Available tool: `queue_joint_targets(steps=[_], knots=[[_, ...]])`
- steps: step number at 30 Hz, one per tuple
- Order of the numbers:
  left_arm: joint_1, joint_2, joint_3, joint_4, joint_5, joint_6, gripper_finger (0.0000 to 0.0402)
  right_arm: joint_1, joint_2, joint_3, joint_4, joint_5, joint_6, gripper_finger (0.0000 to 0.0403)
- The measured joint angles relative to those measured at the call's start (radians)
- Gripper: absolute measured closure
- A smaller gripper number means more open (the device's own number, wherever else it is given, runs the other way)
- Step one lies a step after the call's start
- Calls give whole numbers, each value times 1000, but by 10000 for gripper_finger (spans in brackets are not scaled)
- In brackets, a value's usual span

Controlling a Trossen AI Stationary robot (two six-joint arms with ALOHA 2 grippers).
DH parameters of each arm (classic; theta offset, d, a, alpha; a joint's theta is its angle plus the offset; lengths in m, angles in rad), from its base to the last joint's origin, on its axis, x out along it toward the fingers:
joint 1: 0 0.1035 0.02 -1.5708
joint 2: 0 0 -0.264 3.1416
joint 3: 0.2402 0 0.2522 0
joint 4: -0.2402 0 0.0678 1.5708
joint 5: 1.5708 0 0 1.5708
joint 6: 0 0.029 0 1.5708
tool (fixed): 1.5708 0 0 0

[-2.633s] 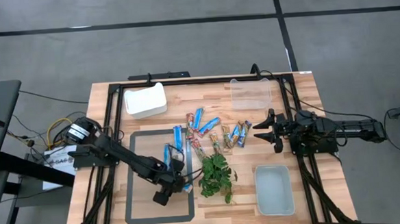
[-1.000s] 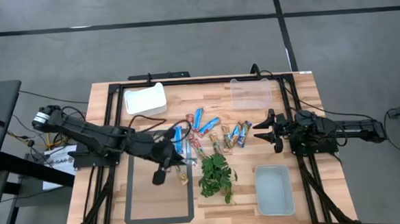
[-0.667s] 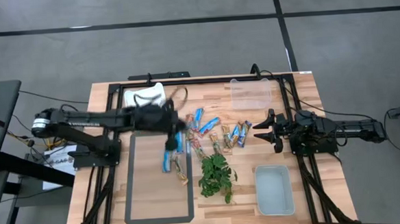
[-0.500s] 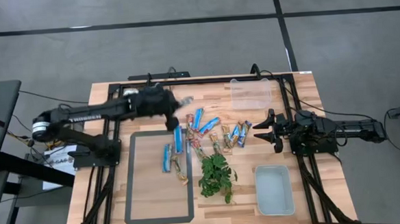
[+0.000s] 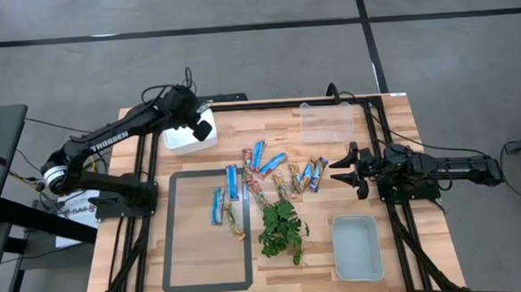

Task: Pick and place Granola Bars by type
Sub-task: Put the yellow granola bar into the white bin

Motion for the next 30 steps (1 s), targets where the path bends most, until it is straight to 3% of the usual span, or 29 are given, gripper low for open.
queue_joint_targets(steps=[10, 21, 25, 30], knots=[[47, 0, -68, -153, 1, 12, 381, 0, 0, 0, 0, 0, 0, 238], [62, 0, -265, 74, -55, 137, 373, 0, 0, 0, 0, 0, 0, 237], [69, 0, -271, 101, -30, 137, 348, 0, 0, 0, 0, 0, 0, 237], [76, 0, -271, 117, -19, 124, 285, 0, 0, 0, 0, 0, 0, 238]])
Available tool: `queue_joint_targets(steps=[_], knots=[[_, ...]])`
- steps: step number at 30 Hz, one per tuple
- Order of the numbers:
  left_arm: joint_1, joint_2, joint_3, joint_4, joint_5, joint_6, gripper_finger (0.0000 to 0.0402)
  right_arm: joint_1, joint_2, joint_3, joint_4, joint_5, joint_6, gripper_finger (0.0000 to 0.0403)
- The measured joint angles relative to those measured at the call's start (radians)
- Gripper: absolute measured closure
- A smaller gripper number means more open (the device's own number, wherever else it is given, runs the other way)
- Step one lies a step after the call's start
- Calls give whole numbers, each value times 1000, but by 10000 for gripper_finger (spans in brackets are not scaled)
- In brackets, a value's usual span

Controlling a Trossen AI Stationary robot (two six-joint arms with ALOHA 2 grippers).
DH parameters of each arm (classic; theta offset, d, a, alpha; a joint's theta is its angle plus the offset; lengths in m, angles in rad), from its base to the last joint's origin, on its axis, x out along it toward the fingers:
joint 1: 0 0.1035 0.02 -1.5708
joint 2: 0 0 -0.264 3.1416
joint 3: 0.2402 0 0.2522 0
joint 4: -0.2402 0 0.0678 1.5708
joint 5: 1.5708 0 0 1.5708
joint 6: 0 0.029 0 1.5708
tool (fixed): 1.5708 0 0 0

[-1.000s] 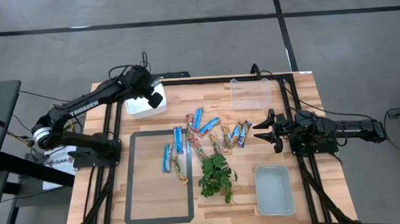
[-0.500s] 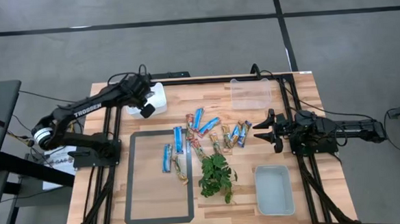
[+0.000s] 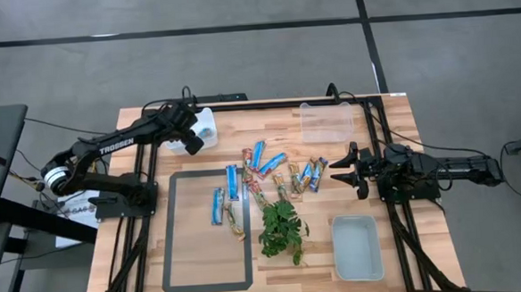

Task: Pick and place Granola Bars by type
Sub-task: Put the yellow granola bar into the white bin

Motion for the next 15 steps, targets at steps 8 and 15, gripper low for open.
queue_joint_targets(steps=[8, 15], knots=[[-2, 0, 22, 6, 48, -75, 232, 0, 0, 0, 0, 0, 0, 237], [-39, 0, 92, 32, 180, -80, 230, 0, 0, 0, 0, 0, 0, 238]])
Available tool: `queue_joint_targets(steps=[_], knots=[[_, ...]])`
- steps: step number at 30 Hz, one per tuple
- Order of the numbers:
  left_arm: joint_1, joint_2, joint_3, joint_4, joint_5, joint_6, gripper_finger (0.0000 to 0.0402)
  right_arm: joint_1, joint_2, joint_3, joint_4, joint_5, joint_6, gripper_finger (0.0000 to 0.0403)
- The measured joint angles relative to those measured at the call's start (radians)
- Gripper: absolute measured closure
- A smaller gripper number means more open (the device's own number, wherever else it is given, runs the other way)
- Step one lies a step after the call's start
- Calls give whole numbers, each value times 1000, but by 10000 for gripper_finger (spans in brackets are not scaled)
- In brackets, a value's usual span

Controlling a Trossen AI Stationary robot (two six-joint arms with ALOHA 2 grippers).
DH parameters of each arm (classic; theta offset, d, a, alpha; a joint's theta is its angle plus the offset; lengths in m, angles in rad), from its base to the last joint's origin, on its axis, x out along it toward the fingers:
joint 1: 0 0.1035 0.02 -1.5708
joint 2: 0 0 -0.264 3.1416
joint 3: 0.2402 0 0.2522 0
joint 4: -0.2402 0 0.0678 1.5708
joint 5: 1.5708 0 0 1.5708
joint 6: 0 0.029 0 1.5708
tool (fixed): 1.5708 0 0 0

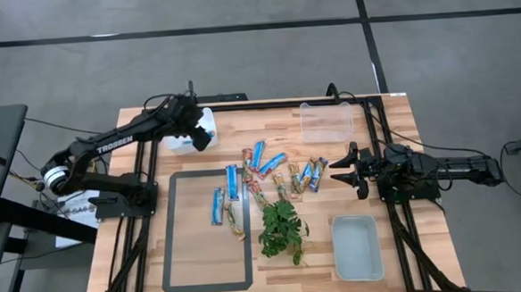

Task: Pick and place Granola Bars by type
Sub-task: Put the yellow granola bar into the white bin

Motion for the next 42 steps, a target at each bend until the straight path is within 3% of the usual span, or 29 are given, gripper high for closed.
queue_joint_targets(steps=[7, 12, 19, 25, 32, 42], knots=[[-123, 0, 56, 91, 248, 40, 230, 0, 0, 0, 0, 0, 0, 239], [-253, 0, 86, 104, 350, 215, 230, 0, 0, 0, 0, 0, 0, 237], [-469, 0, 93, 79, 327, 519, 230, 0, 0, 0, 0, 0, 0, 238], [-681, 0, 93, -17, 186, 658, 230, 0, 0, 0, 0, 0, 0, 239], [-879, 44, 93, -112, 95, 676, 230, 0, 0, 0, 0, 0, 0, 237], [-964, 282, 93, -7, 41, 676, 230, 0, 0, 0, 0, 0, 0, 239]])
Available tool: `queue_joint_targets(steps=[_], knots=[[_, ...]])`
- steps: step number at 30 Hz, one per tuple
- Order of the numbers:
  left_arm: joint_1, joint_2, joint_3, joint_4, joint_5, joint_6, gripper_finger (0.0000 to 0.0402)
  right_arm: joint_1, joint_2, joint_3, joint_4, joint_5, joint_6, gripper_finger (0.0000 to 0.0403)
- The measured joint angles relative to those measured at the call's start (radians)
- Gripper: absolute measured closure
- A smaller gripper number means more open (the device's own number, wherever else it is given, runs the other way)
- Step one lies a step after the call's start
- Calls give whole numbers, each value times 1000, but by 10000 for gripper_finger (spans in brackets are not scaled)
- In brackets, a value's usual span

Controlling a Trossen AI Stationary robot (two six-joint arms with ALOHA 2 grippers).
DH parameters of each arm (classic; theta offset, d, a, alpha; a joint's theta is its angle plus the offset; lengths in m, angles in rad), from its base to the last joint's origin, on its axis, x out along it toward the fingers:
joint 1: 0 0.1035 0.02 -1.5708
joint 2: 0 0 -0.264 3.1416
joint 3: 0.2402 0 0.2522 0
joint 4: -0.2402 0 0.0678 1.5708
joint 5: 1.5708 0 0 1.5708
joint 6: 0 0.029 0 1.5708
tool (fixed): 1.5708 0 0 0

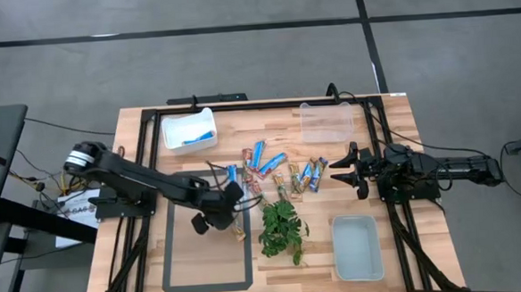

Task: Pick and place Granola Bars by type
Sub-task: Put the yellow granola bar into the white bin

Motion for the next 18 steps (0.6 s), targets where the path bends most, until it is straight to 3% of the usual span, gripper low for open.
queue_joint_targets(steps=[8, 18], knots=[[-25, 146, 0, 36, 0, 0, 230, 0, 0, 0, 0, 0, 0, 237], [-31, 178, 0, 83, 7, 8, 230, 0, 0, 0, 0, 0, 0, 237]])
